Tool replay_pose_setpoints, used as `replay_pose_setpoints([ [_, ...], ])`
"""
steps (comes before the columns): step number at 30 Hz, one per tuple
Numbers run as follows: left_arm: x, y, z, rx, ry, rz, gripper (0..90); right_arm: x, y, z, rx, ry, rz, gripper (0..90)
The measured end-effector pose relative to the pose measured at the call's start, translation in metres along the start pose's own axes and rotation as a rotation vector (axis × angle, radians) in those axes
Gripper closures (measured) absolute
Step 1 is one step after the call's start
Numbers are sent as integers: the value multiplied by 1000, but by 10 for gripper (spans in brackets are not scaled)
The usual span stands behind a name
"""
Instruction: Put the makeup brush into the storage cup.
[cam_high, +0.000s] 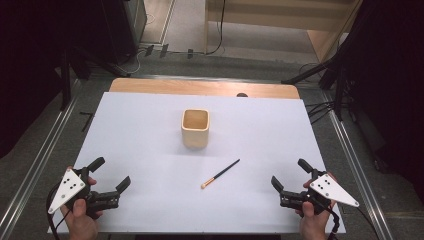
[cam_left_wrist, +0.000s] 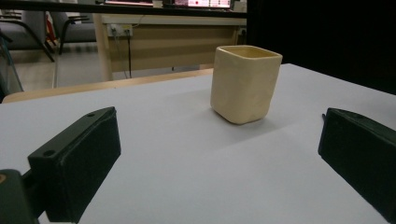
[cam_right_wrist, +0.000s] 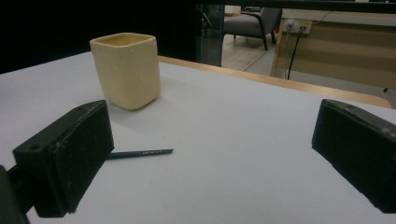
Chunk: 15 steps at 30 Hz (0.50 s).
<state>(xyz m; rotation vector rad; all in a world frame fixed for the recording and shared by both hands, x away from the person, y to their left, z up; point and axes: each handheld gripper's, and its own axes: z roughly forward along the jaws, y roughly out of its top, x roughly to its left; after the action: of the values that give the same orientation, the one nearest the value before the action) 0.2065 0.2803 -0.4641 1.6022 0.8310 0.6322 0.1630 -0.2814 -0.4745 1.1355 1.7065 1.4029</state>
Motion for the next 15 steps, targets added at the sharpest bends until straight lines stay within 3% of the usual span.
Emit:
replay_pose_setpoints([
  [15, 0, -1, 0, 7, 4, 1, 0, 3, 0, 4, 9, 13, -2, 0],
])
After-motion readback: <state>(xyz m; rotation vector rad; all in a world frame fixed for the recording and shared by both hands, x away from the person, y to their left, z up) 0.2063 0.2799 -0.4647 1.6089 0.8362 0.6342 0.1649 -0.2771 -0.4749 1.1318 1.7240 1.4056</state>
